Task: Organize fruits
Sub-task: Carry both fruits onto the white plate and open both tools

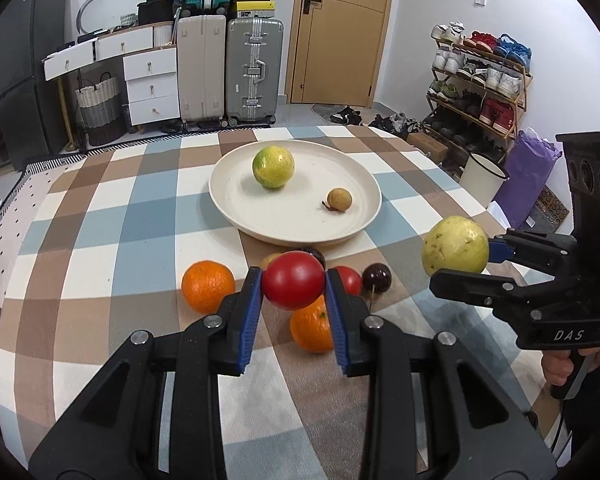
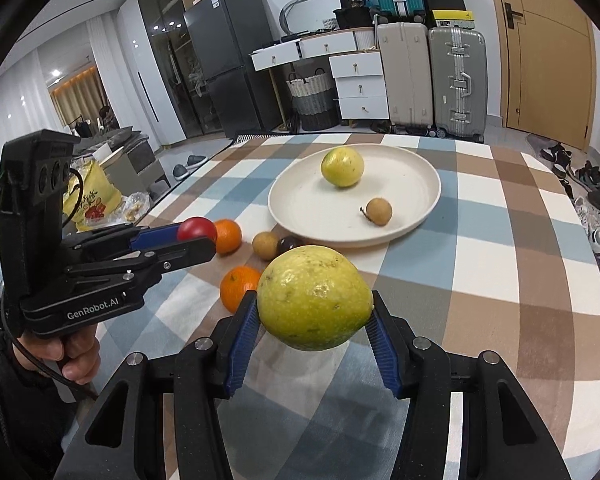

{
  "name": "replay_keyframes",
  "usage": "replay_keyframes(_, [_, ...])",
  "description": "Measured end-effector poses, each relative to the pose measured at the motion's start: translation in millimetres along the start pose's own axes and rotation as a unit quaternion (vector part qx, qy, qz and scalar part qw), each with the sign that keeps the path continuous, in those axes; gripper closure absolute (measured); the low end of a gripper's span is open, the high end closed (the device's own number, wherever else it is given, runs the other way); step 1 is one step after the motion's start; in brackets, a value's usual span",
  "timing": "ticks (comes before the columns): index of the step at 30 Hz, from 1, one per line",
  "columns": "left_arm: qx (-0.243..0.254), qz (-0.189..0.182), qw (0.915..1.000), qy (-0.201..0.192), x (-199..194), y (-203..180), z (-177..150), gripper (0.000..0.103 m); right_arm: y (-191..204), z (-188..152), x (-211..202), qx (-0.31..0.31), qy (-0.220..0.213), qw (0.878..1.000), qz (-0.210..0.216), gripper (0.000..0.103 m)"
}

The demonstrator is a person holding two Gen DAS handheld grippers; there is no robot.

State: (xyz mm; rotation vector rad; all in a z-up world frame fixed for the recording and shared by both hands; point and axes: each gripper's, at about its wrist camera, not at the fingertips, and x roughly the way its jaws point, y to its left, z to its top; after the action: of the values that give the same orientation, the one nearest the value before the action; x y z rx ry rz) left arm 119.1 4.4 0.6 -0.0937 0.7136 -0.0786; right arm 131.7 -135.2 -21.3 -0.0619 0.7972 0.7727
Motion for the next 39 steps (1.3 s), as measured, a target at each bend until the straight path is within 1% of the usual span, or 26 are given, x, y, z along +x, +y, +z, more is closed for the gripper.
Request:
replay_keyframes(5, [0.004,0.004,0.9999,-0.009,8.5,2.1,10.5,0.075,-5.8,12.2,3.7,0.009,-0.011,1.000,-0.002,0.050])
replay_keyframes(17, [0.001,0.007,0.9999,-0.012,38.4,13.7,34.3,0.075,-14.1,34.8,25.0,0.018,-0.020,1.000,-0.006,0.050])
replay_keyframes(24, [0.003,0.010,0.9998,-0.014,58.1,17.9,43.2,0.075,-18.1,43.2,42.0,0.020,-0.016,1.000,-0.013,0.050])
replay_keyframes(27, [0.009,0.022,0.9996,-0.016,64.5,17.4,43.9,0.075,-21.0,45.0,50.1,0.025,-0.013,1.000,-0.013,0.050])
replay_keyframes(30, [0.010,0.016,0.9997,-0.013,71.4,17.7,44.4,0.075,-24.9,45.3,59.2,0.032,-0.006,0.999,-0.014,0.050])
replay_keyframes(39, [-0.001,0.016,0.9998,-0.007,89.1,24.1,49.8,0.075,-29.2,52.4,78.9,0.042,0.000,0.999,-0.019,0.050])
